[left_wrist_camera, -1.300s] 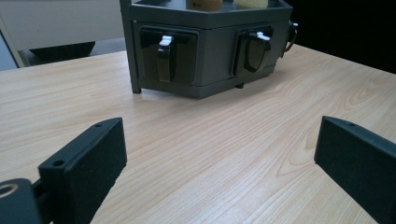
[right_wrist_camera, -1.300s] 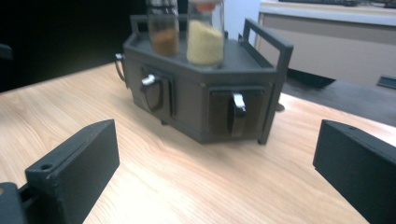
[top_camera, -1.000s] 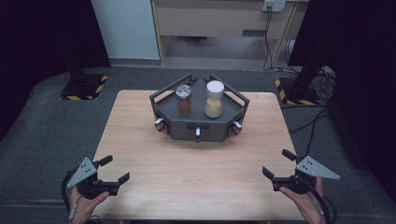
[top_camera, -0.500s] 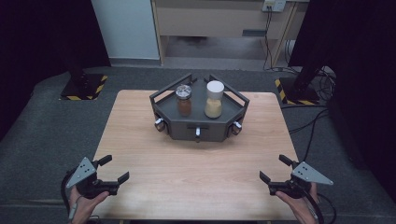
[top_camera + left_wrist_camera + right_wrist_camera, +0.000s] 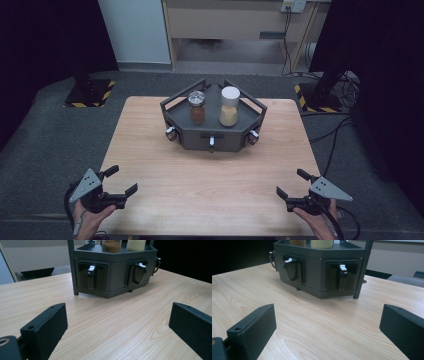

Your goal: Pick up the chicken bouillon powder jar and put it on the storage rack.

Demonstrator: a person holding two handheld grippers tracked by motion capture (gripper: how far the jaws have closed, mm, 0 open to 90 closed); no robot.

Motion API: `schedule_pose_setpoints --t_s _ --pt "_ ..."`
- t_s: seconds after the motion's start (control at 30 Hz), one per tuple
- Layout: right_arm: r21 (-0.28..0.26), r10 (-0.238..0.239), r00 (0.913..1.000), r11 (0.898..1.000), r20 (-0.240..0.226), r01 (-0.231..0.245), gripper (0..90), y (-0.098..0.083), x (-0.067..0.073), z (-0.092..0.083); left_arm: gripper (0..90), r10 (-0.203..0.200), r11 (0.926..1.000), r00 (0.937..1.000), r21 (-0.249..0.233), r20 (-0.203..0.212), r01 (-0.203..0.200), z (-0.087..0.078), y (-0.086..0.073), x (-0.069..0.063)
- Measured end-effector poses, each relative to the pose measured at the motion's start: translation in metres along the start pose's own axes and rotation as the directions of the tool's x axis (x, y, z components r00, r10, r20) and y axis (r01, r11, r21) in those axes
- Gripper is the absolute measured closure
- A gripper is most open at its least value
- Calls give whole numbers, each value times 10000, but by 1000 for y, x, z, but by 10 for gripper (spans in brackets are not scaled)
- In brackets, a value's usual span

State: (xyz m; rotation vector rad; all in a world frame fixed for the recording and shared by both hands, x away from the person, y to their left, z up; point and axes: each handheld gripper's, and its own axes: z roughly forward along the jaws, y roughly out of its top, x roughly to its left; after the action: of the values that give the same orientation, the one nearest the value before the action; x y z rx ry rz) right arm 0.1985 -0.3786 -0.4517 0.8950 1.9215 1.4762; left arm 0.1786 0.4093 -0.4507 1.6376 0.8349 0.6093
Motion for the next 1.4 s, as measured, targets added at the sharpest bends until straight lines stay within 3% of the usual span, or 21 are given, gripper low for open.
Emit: schedule_pose_setpoints --t_s 0.47,1.4 --pt "98 133 9997 9999 -196 -131 16 -1 2 2 7 121 9998 9999 -147 1 -121 -4 -1 -1" --pt "-179 249 9997 9995 30 -249 19 -5 2 -3 5 -7 9996 10000 -293 -95 4 -8 -3 -1"
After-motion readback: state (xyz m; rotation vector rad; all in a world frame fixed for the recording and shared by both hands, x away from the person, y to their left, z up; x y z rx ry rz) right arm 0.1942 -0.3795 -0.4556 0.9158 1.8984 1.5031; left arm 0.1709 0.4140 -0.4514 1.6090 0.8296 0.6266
